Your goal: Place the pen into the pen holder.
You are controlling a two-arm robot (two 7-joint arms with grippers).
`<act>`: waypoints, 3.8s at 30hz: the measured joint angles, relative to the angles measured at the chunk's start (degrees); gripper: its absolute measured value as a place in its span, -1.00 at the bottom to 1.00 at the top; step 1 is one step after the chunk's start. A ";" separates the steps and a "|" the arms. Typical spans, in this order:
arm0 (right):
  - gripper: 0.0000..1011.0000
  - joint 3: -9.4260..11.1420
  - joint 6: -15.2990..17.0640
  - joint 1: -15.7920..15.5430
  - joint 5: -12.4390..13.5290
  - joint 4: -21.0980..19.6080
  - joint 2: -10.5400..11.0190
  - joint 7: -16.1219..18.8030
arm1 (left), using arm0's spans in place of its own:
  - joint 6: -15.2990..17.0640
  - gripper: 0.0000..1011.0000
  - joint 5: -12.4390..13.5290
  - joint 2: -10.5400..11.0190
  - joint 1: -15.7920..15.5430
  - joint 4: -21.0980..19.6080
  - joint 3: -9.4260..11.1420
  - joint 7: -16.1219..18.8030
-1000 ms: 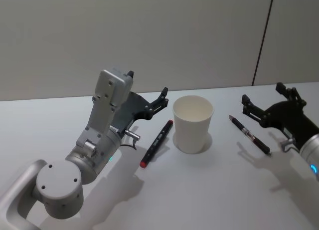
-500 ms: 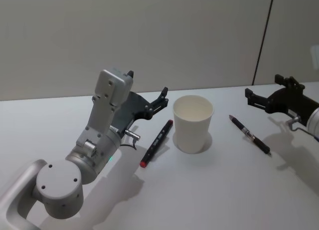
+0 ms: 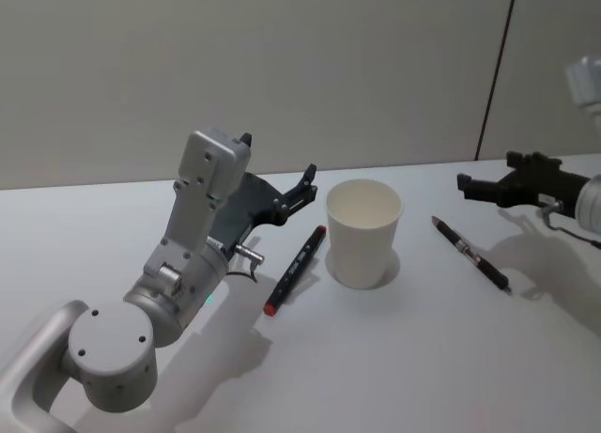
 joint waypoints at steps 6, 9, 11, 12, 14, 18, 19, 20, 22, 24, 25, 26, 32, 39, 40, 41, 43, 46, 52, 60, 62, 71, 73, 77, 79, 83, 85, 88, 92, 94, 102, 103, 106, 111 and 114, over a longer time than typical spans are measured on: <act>0.98 -0.92 5.50 3.55 -1.41 3.21 -0.78 3.37 | 0.00 0.98 0.00 0.00 0.00 0.00 0.00 0.00; 0.98 -1.54 8.05 5.18 -2.48 4.63 -1.19 5.09 | 0.00 0.98 0.00 0.00 0.00 0.00 0.00 0.00; 0.98 -2.12 10.09 6.46 -3.67 5.68 -1.48 6.51 | 0.00 0.98 0.00 0.00 0.00 0.00 0.00 0.00; 0.98 -2.31 10.63 6.83 -4.06 5.98 -1.56 6.93 | 0.00 0.98 0.00 0.00 0.00 0.00 0.00 0.00; 0.98 -2.70 11.76 7.51 -5.02 6.58 -1.72 7.82 | 0.00 0.98 0.00 0.00 0.00 0.00 0.00 0.00; 0.98 -3.69 13.72 9.02 -7.17 7.79 -2.07 9.39 | 0.00 0.98 0.00 0.00 0.00 0.00 0.00 0.00; 0.98 -4.05 14.23 9.42 -7.94 8.19 -2.19 9.82 | 0.00 0.98 0.00 0.00 0.00 0.00 0.00 0.00; 0.98 -4.37 14.60 9.74 -8.62 8.48 -2.27 10.13 | 0.00 0.98 0.00 0.00 0.00 0.00 0.00 0.00; 0.98 -4.69 14.85 9.99 -9.27 8.72 -2.36 10.34 | 0.00 0.98 0.00 0.00 0.00 0.00 0.00 0.00; 0.98 -5.17 15.09 10.27 -10.22 8.99 -2.48 10.48 | 0.00 0.98 0.00 0.00 0.00 0.00 0.00 0.00; 0.98 -5.32 15.10 10.32 -10.52 9.05 -2.52 10.48 | 0.00 0.98 0.00 0.00 0.00 0.00 0.00 0.00; 0.98 -5.45 15.10 10.35 -10.73 9.10 -2.55 10.49 | 0.00 0.98 0.00 0.00 0.00 0.00 0.00 0.00; 0.98 -6.48 14.85 10.32 -11.82 9.35 -2.87 9.93 | 0.00 0.98 0.00 0.00 0.00 0.00 0.00 0.00; 0.98 -7.44 14.04 9.68 -12.05 9.51 -3.22 8.51 | 0.00 0.98 0.00 0.00 0.00 0.00 0.00 0.00; 0.98 -7.53 13.95 9.63 -12.05 9.53 -3.25 8.34 | 0.00 0.98 0.00 0.00 0.00 0.00 0.00 0.00; 0.98 -7.64 13.85 9.52 -12.05 9.55 -3.29 8.16 | 0.00 0.98 0.00 0.00 0.00 0.00 0.00 0.00; 0.98 -7.88 13.65 9.29 -12.05 9.61 -3.37 7.70 | 0.00 0.98 0.00 0.00 0.00 0.00 0.00 0.00; 0.98 -8.17 13.42 8.95 -11.99 9.71 -3.47 7.10 | 0.00 0.98 0.00 0.00 0.00 0.00 0.00 0.00; 0.98 -8.57 13.15 8.35 -11.61 9.88 -3.63 6.02 | 0.00 0.98 0.00 0.00 0.00 0.00 0.00 0.00; 0.98 -8.90 12.68 7.74 -10.97 9.97 -3.76 4.95 | 0.00 0.98 0.00 0.00 0.00 0.00 0.00 0.00; 0.98 -8.93 12.54 7.63 -10.80 9.98 -3.78 4.69 | 0.00 0.98 0.00 0.00 0.00 0.00 0.00 0.00; 0.73 -9.11 12.24 7.34 -10.33 9.98 -3.86 4.23 | 0.00 0.98 0.00 0.00 0.00 0.00 0.00 0.00; 0.68 -9.13 12.22 7.29 -10.28 9.97 -3.88 4.15 | 0.00 0.98 0.00 0.00 0.00 0.00 0.00 0.00; 0.62 -9.16 12.19 7.22 -10.23 9.97 -3.90 4.01 | 0.00 0.98 0.00 0.00 0.00 0.00 0.00 0.00; 0.59 -9.18 12.17 7.19 -10.21 9.97 -3.91 3.93 | 0.00 0.98 0.00 0.00 0.00 0.00 0.00 0.00; 0.54 -9.20 12.15 7.15 -10.18 9.97 -3.91 3.87 | 0.00 0.98 0.00 0.00 0.00 0.00 0.00 0.00; 0.53 -9.21 12.15 7.14 -10.16 9.97 -3.91 3.84 | 0.00 0.98 0.00 0.00 0.00 0.00 0.00 0.00; 0.49 -9.23 12.14 7.12 -10.15 9.98 -3.91 3.79 | 0.00 0.98 0.00 0.00 0.00 0.00 0.00 0.00; 0.44 -9.26 12.14 7.10 -10.14 9.99 -3.91 3.75 | 0.00 0.98 0.00 0.00 0.00 0.00 0.00 0.00; 0.41 -9.26 12.14 7.10 -10.14 9.99 -3.90 3.73 | 0.00 0.98 0.00 0.00 0.00 0.00 0.00 0.00; 0.31 -9.26 12.14 7.06 -10.14 10.01 -3.91 3.69 | 0.00 0.98 0.00 0.00 0.00 0.00 0.00 0.00; 0.30 -9.26 12.14 7.06 -10.14 10.01 -3.91 3.68 | 0.00 0.98 0.00 0.00 0.00 0.00 0.00 0.00; 0.25 -9.26 12.14 7.05 -10.14 10.03 -3.90 3.66 | 0.00 0.98 0.00 0.00 0.00 0.00 0.00 0.00; 0.19 -9.26 12.14 7.04 -10.14 10.04 -3.91 3.64 | 0.00 0.98 0.00 0.00 0.00 0.00 0.00 0.00; 0.14 -9.26 12.14 7.03 -10.14 10.06 -3.90 3.62 | 0.00 0.98 0.00 0.00 0.00 0.00 0.00 0.00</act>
